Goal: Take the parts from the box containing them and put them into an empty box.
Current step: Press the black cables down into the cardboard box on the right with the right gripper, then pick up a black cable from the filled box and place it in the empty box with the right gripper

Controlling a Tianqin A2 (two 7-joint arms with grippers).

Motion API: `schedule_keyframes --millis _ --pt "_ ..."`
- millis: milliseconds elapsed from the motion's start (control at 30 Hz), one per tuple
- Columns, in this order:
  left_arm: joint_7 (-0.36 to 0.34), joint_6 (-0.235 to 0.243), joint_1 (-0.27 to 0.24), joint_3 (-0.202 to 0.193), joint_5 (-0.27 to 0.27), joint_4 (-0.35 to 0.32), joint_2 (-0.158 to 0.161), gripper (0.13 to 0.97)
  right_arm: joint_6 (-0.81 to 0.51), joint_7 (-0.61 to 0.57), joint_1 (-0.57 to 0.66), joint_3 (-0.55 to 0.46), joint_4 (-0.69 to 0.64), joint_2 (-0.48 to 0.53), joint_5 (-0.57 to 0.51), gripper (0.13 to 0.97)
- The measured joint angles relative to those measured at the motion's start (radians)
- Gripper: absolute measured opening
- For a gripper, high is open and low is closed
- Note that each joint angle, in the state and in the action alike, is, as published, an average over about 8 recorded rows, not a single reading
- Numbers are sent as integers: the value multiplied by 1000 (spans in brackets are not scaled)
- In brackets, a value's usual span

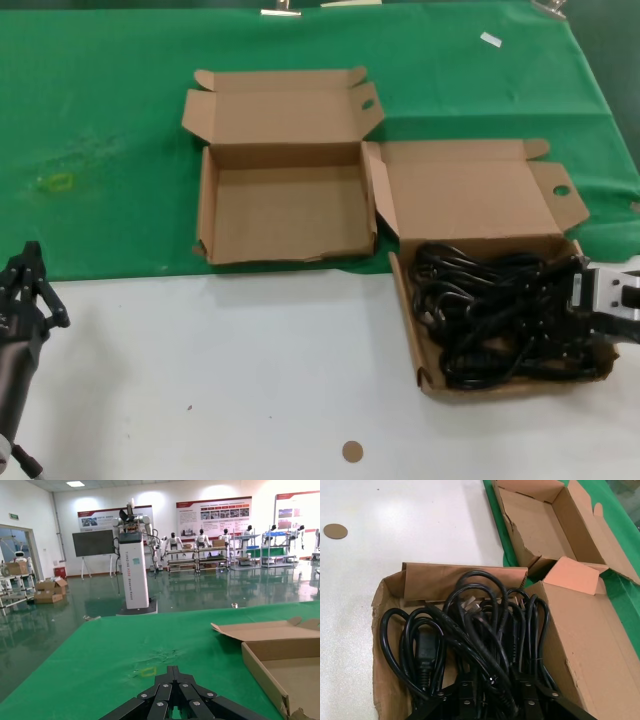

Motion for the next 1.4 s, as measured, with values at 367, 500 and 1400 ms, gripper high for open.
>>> schedule_keyframes --millis 367,500,1400 --pt "0 0 0 0 0 0 0 144 -14 -2 -18 27 12 -7 -19 244" --pt "0 0 0 0 0 0 0 144 -27 -3 -27 35 35 0 -19 239" --pt "0 0 0 0 0 0 0 144 -152 4 251 5 31 -128 -80 219"
